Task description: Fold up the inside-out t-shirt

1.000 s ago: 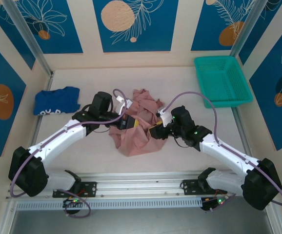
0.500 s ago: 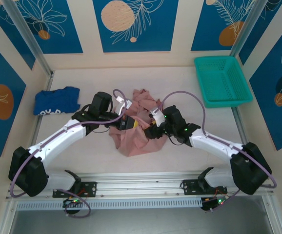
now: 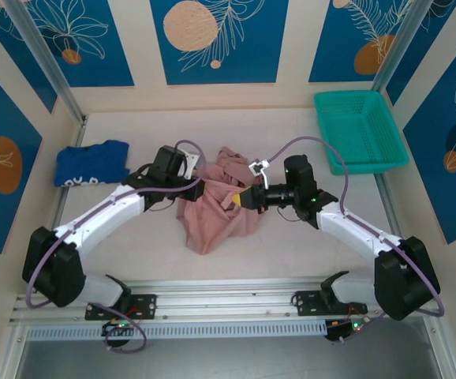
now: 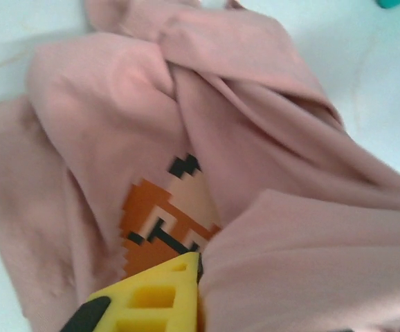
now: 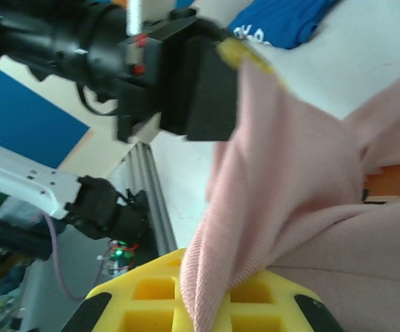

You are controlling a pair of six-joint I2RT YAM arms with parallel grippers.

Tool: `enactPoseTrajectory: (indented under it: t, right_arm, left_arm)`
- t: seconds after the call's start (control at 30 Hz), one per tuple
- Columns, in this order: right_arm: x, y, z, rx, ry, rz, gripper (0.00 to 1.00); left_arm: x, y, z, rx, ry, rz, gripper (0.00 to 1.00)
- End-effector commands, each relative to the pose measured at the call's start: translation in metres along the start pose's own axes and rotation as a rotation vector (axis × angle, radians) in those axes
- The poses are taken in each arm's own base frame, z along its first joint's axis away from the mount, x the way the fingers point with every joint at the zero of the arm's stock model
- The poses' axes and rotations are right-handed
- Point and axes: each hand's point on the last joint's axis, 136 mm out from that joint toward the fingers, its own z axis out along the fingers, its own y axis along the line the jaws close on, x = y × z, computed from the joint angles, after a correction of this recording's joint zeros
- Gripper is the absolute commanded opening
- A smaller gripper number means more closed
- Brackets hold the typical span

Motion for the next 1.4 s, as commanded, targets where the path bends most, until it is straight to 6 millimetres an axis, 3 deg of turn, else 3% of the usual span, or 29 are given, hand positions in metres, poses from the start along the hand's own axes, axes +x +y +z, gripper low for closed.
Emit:
enactPoseTrajectory:
  t: [0.0,0.2,0.27,0.33,0.4,0.5,0.63,0.93,1.03,1.23,1.27,1.37]
  right_arm:
    - [-0.006,0.016,-0.006,-0.124,0.002,0.050,0.02]
    - [-0.013,0.002,-0.007,-0.096,-0.020,0.097,0.01]
    - [-0.015,-0.001,-0.008,-0.091,-0.025,0.103,0.00]
    - [-0.016,-0.002,-0.008,-0.087,-0.027,0.104,0.00]
    - [-0.016,-0.003,-0.009,-0.085,-0.026,0.103,0.00]
    - [-0.015,-0.005,-0.010,-0.077,-0.025,0.106,0.00]
    - [-0.013,-0.007,-0.012,-0.067,-0.029,0.110,0.00]
    - [-0.012,-0.005,-0.016,-0.055,-0.036,0.103,0.00]
    - [-0.013,-0.004,-0.018,-0.052,-0.041,0.098,0.00]
    - [-0.013,-0.009,-0.021,-0.007,-0.044,0.109,0.00]
    - [-0.012,-0.022,-0.024,0.087,-0.045,0.138,0.03]
    - [-0.001,-0.071,-0.051,0.533,0.006,0.216,0.24]
  left_arm:
    - [-0.014,0.026,-0.002,-0.161,-0.024,0.032,0.26]
    - [0.002,0.009,-0.033,-0.103,-0.092,0.054,0.55]
    - [0.010,-0.006,-0.046,-0.024,-0.119,0.067,0.60]
    - [0.017,-0.035,-0.056,0.123,-0.146,0.100,0.64]
    - [0.023,-0.068,-0.062,0.297,-0.150,0.136,0.66]
    - [0.024,-0.098,-0.060,0.454,-0.119,0.162,0.66]
    - [0.019,-0.116,-0.050,0.547,-0.079,0.176,0.64]
    - [0.010,-0.127,-0.034,0.605,-0.045,0.210,0.64]
    - [0.008,-0.127,-0.027,0.606,-0.036,0.212,0.51]
    - [0.006,-0.120,-0.024,0.552,-0.024,0.219,0.03]
    - [0.002,-0.120,-0.030,0.541,-0.036,0.223,0.00]
    - [-0.010,-0.124,-0.058,0.480,-0.051,0.195,0.00]
